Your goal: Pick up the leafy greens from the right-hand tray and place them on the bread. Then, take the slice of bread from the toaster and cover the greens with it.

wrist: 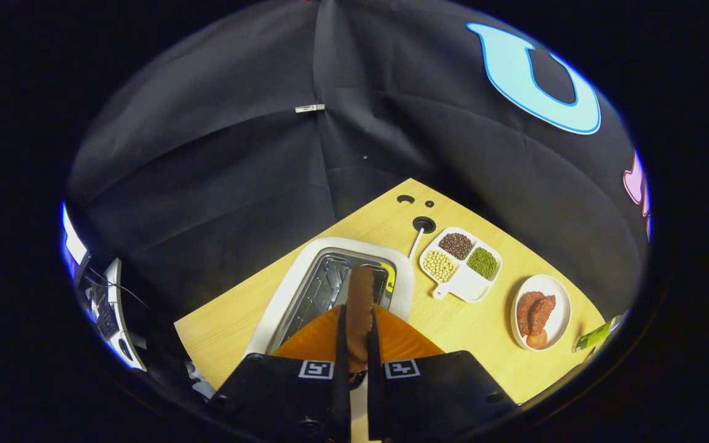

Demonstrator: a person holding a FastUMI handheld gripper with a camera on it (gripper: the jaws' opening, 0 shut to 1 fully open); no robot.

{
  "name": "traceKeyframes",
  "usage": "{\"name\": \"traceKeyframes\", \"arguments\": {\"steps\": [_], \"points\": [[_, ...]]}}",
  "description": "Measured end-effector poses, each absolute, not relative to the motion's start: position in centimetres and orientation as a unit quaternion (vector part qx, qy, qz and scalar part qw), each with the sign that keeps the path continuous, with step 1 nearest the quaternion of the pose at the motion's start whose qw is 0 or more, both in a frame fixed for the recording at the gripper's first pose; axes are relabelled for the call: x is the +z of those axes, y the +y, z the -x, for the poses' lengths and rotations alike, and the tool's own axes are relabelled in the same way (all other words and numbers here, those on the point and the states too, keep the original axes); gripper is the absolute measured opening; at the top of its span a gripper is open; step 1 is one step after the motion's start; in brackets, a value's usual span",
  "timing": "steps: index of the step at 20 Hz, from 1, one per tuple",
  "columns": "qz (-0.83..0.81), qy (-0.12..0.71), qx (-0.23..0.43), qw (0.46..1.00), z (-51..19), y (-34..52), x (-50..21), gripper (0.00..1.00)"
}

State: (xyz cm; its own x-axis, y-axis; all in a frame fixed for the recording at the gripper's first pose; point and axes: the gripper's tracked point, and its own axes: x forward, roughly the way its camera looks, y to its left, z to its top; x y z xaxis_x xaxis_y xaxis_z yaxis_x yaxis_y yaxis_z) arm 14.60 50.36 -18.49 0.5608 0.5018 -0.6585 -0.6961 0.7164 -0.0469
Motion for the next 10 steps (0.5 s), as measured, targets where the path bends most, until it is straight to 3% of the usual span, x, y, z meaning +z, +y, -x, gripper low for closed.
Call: {"name": "traceKeyframes", "arguments": {"steps": [10], "points": [[0.099,0.246,0.342,0.901,-14.4,47.3,-8.2,0.15]]}}
